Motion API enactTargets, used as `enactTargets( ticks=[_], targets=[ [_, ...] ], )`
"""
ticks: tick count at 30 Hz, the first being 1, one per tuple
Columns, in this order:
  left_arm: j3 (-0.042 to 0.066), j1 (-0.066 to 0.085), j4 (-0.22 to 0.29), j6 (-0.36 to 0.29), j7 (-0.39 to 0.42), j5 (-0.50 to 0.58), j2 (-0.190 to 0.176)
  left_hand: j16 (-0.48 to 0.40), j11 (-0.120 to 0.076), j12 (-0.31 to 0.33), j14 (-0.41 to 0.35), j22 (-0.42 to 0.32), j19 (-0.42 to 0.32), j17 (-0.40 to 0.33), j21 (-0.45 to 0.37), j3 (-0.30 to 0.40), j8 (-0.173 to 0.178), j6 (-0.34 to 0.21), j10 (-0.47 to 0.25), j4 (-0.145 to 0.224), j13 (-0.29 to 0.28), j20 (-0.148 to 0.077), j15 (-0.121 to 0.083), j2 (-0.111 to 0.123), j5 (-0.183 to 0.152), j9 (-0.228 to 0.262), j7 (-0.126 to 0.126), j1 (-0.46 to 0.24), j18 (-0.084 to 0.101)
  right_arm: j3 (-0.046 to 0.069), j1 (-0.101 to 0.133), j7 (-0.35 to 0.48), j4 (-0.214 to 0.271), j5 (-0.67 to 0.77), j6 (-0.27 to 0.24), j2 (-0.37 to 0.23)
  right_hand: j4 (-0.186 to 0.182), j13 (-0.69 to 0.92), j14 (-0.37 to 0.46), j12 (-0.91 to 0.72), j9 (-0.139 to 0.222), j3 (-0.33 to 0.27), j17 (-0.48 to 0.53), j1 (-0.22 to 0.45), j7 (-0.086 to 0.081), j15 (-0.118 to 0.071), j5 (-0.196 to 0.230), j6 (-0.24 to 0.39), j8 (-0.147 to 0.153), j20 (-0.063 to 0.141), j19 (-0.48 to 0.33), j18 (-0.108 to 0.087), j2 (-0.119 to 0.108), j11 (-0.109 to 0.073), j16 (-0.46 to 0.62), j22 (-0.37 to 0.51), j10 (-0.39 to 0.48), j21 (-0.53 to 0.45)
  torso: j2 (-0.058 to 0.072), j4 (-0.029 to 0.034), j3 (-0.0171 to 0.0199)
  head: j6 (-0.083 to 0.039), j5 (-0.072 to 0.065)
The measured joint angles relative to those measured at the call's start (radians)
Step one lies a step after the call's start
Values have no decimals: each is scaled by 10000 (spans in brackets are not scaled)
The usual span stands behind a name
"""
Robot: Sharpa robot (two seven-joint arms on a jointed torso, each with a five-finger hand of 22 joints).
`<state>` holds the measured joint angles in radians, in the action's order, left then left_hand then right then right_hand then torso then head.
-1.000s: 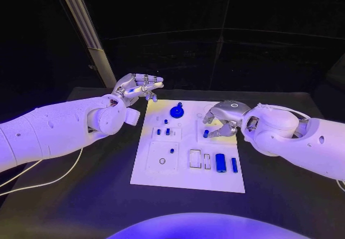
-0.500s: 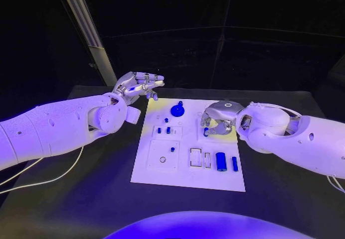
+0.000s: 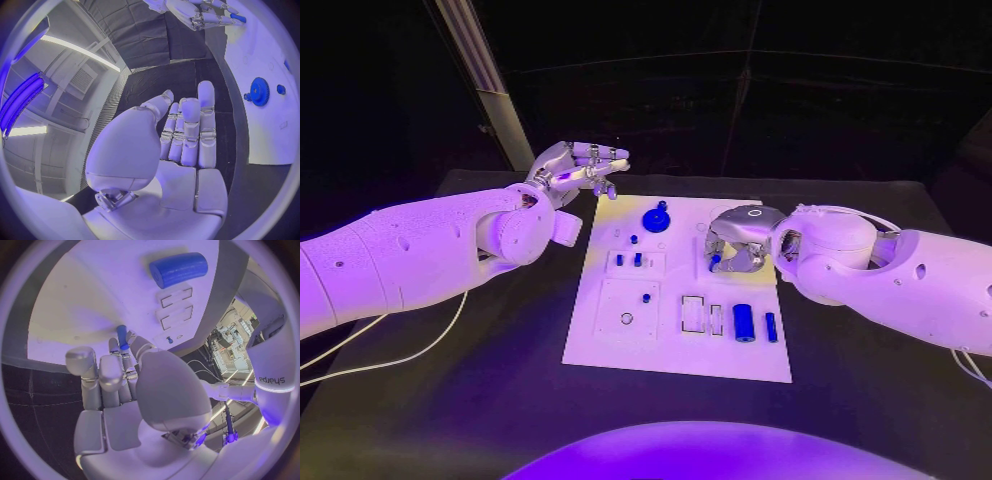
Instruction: Assemble the parts on the task board
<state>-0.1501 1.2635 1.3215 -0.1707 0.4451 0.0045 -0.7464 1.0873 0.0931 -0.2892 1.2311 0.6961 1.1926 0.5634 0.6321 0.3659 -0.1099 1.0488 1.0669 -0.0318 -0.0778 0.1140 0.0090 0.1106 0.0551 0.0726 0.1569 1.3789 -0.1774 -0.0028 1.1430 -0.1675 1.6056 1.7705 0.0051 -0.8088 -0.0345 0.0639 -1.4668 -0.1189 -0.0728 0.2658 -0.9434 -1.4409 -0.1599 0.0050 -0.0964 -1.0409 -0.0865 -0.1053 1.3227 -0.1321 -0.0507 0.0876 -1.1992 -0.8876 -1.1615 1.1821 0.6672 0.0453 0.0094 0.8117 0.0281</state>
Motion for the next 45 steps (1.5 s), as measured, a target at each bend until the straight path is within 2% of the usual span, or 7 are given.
enactTargets(
  ticks=[8, 13, 16, 19, 33, 38, 45],
  targets=[
    [0, 0, -6, 1, -2, 0, 0, 0, 0, 0, 0, 0, 0, 1, 0, 0, 0, 0, 0, 0, -1, 0, 0, 0, 0, 0, 0, 0, 0, -1, -12, 28, -41, 4, 87, 36, 32, 0, 33, 117, 19, 426, -100, 13, 22, -39, 61, -166, 1, 36, 36, 0, -96, -41, -95, -97, -219, 80, 0, -3, -2, 5, 9],
    [0, -1, -6, 1, -3, 0, -1, 0, 0, 0, 0, 1, 0, 1, 0, 0, 0, 0, 0, 0, -1, 0, 0, 0, 0, 0, 0, 0, 0, -2, -16, 45, -46, 26, -26, 30, 199, 2, 0, 148, 10, 976, -449, -121, 122, -143, 330, -513, 9, 124, 231, -1, 36, -114, -388, -553, -581, 414, 0, -6, -2, 6, 10],
    [0, -1, -8, 1, -3, 0, -2, 0, 0, -50, 0, -16, 0, -21, 0, 28, 0, 0, 0, 28, 6, 0, 0, 0, 0, 0, 0, 0, -1, -10, -24, 67, -8, 46, -174, -8, 276, 7, 0, 201, -2, 1216, -522, -150, 156, -143, 386, -645, -27, 162, 268, 161, 37, -109, -441, -761, -718, 548, -4, -11, -1, 11, 10],
    [0, -1, -11, 1, -3, 0, -2, 0, 0, -50, 0, -19, 0, -21, 0, 28, 0, 0, 0, 28, 8, 0, 0, 0, 0, 0, 0, 0, -1, -11, -30, 100, 95, 65, -362, -97, 350, 44, 0, 203, -6, 1374, -546, -150, 156, -143, 406, -707, -26, 194, 300, 164, 37, -88, -459, -891, -739, 601, -7, -12, 3, 12, 10],
    [-1, -2, -32, 0, -6, 1, -11, 0, 0, -50, 0, -20, 0, -35, -40, 28, 0, 0, 0, 28, 7, 0, 0, -46, 0, 0, 0, 46, 0, 46, 38, 194, 1403, -332, -1481, -883, 439, 41, 0, 298, -14, 1540, -529, -150, 190, -142, 443, -740, -24, 199, 304, 163, 37, -39, -497, -995, -788, 678, -19, -13, -8, -39, -13],
    [-1, -2, -39, 0, -7, 1, 15, 0, 0, -50, 0, -30, 0, -40, -40, 72, 0, 0, 0, 73, 16, 0, 0, -54, 0, 0, 0, 54, 0, 48, 47, 243, 1679, -613, -1736, -433, 424, 38, 0, 303, -2, 1583, -510, -145, 190, -142, 446, -739, -23, 199, 304, 162, 31, -39, -497, -994, -788, 678, -7, -5, -8, -16, 89],
    [-1, -2, -52, 0, -8, 1, 103, 0, 0, -50, 0, -29, 0, -40, -40, 84, 0, 0, 0, 84, 15, 0, 0, -54, 0, 0, 0, 54, 0, 27, 8, 412, 1522, -734, -1880, 616, 482, 34, 0, 358, -1, 1646, -492, -93, 190, -142, 447, -739, 17, 198, 304, 162, -21, -39, -497, -993, -788, 678, 6, 34, -15, 87, 225]
  ],
)
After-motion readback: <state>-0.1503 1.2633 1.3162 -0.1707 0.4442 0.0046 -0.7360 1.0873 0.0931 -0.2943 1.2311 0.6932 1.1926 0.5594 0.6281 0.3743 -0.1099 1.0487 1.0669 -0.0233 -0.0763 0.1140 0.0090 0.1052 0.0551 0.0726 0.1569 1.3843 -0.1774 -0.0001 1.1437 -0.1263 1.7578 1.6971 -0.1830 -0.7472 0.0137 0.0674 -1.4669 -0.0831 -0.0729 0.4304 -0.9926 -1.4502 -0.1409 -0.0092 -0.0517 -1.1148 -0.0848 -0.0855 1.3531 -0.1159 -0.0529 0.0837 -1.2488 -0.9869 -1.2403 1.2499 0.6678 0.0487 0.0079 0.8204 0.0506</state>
